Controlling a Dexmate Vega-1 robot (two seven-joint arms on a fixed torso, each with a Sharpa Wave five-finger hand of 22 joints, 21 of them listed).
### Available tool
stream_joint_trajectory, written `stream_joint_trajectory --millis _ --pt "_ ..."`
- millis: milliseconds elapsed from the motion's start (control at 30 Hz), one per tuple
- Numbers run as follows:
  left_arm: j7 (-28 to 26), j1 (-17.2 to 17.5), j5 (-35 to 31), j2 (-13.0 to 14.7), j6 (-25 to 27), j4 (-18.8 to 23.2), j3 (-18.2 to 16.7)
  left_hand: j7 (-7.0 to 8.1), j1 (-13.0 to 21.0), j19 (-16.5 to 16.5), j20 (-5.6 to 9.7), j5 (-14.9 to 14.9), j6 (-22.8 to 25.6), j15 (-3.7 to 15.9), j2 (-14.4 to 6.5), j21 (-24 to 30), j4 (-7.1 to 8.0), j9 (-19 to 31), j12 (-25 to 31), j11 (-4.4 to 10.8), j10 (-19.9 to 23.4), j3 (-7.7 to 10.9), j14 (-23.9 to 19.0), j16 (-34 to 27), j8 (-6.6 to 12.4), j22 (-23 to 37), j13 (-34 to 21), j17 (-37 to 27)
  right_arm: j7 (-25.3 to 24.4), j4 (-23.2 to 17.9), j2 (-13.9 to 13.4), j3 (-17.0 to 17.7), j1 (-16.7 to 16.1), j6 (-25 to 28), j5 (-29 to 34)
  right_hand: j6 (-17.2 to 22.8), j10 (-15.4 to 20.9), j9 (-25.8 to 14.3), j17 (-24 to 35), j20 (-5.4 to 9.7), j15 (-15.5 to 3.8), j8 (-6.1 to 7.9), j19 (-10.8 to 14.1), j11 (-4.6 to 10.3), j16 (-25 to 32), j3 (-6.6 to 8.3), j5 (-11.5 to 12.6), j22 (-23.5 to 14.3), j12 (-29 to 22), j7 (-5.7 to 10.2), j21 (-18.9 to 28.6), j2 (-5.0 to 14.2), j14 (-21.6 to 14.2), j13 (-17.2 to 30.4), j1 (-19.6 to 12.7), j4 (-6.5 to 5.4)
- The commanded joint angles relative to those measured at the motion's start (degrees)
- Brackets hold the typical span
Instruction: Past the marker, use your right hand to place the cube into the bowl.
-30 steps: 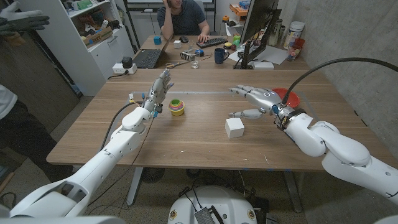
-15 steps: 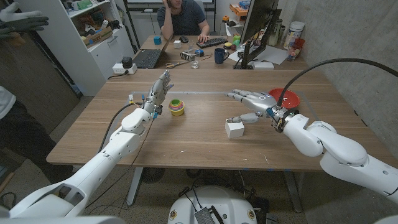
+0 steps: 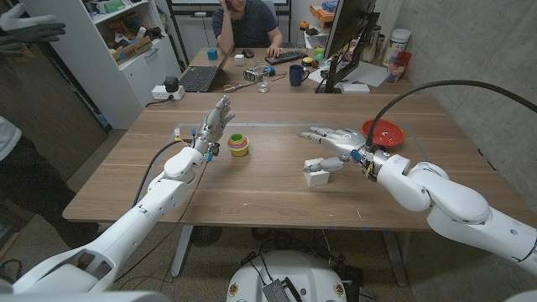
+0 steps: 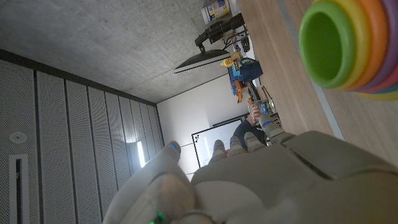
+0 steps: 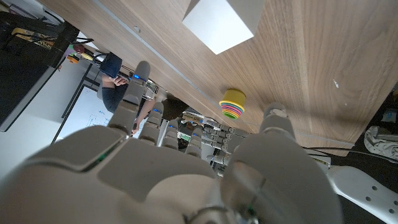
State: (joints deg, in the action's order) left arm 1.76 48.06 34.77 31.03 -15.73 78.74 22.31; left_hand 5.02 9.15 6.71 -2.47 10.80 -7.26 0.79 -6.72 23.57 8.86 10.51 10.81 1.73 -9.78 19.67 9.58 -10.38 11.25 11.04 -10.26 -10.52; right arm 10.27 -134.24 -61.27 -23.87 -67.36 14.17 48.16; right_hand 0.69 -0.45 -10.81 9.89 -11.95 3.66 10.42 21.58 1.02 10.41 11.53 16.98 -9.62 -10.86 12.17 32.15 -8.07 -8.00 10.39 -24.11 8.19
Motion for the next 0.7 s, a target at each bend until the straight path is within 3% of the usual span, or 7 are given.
stream_joint_trajectory --millis 33,700 --pt "0.73 -0.12 0.20 -0.10 -1.00 -0.80 -0.13 0.15 0.08 0.30 -0.05 0.33 0.02 -0.39 0.49 -0.09 -0.10 0.26 0.30 0.01 -0.29 -0.18 2.37 -0.26 0.10 0.29 -0.16 -0.24 5.14 2.22 2.92 -4.68 4.33 0.68 5.69 0.34 0.02 -0.13 0.13 -0.13 -0.24 0.57 0.68 0.20 0.19 -0.16 0.62 0.00 -0.32 0.24 -0.36 0.13 -0.27 0.20 -0.73 -0.13" --pt "2.57 -2.16 0.11 -0.64 -1.86 -3.88 0.17 0.14 -0.13 0.32 -0.10 0.37 -0.04 -0.37 0.60 -0.13 -0.07 0.26 0.28 -0.11 -0.43 -0.37 2.41 -0.30 0.05 0.30 -0.16 -0.26 10.95 7.49 6.64 -8.91 10.35 -1.46 4.96 1.26 0.96 -0.21 0.13 0.59 -0.89 0.88 3.02 0.26 0.52 -1.03 1.04 0.02 -0.85 0.37 -0.92 0.17 -1.67 0.20 -1.31 -0.31"
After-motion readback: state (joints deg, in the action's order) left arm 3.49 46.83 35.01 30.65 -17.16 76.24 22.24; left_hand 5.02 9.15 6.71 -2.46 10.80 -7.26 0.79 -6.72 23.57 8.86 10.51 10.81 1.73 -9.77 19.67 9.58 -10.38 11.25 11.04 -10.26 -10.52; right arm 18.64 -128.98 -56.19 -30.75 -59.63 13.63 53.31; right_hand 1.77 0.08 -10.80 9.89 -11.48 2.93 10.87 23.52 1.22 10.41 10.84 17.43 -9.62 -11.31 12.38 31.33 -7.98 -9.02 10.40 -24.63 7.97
